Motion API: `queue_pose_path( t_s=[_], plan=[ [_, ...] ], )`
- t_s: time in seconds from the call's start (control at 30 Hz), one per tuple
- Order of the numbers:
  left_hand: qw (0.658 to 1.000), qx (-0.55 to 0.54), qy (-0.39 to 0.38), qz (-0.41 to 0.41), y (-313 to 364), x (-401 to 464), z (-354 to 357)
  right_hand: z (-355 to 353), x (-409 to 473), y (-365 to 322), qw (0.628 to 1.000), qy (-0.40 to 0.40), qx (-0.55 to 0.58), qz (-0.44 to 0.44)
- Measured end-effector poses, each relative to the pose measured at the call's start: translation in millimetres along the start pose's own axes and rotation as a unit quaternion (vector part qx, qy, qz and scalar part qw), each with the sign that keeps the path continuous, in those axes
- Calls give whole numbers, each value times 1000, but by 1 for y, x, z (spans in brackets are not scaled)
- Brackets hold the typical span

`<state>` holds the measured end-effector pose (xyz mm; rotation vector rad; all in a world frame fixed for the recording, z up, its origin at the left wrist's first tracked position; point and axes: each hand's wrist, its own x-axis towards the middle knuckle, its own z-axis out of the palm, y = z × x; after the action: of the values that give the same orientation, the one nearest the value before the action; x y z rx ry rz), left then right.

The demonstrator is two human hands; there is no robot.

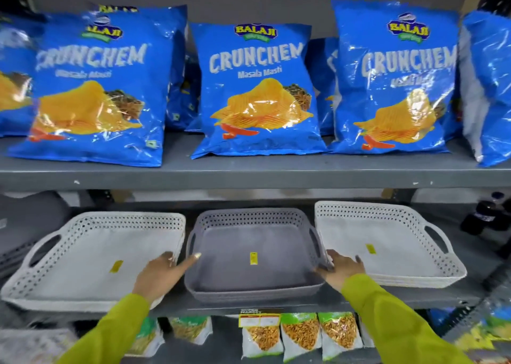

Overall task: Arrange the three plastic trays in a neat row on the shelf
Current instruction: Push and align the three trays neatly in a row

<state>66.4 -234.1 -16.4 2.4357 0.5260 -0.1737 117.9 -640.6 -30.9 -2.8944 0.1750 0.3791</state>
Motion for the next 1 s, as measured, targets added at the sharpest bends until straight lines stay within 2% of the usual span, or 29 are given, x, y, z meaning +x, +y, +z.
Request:
queue_pose_path(
  t_s=[0.1, 0.2, 0.4, 0.6, 0.83, 1.0],
  plan=[
    [998, 33, 33, 41, -2, -20, 14, 3, -14, 2, 1000, 20, -13, 12],
    [990, 114, 75, 39, -9, -26, 24, 4, -22, -1, 998, 39, -28, 27],
    [995, 67, 45, 62, 3, -22, 26, 11, -31, -16, 998, 11, -43, 38],
    [994, 89, 27, 57, 10, -8, 23, 14, -33, -21, 998, 29, -35, 52],
    [983, 127, 112, 63, -6, -29, 45, 17, -38, -22, 996, 33, -51, 58],
    [964, 148, 190, 117, -10, -15, 58, 21, -35, -22, 994, 79, -60, 49]
  ],
)
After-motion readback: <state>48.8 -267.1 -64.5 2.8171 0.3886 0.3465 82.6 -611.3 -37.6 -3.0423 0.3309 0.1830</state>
